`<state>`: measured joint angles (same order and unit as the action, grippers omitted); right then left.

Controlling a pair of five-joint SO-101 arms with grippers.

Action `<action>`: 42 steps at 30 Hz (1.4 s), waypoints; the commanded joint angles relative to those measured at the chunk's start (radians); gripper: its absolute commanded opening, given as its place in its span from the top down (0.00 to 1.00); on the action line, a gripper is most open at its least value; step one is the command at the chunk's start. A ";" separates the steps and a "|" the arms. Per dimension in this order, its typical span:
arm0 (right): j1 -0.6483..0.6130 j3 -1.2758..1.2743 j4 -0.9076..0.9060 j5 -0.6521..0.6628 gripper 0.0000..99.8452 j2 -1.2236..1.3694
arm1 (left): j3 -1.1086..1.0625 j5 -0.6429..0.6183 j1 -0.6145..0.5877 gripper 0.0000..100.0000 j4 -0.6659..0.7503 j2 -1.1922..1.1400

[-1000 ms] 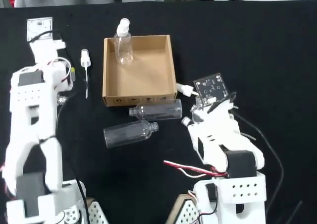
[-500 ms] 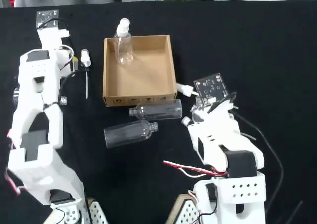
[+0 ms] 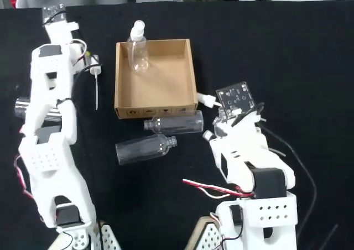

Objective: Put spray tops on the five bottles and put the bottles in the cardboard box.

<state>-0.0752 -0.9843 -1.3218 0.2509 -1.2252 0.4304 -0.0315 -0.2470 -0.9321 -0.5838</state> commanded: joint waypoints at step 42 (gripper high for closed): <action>0.025 0.002 0.021 0.000 0.88 -0.033 | 0.671 -0.040 0.070 0.97 -0.462 -0.354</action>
<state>-0.0706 -0.9843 -1.3218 0.2509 -1.2252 1.0012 -0.0729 -0.1765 -1.3311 -0.9628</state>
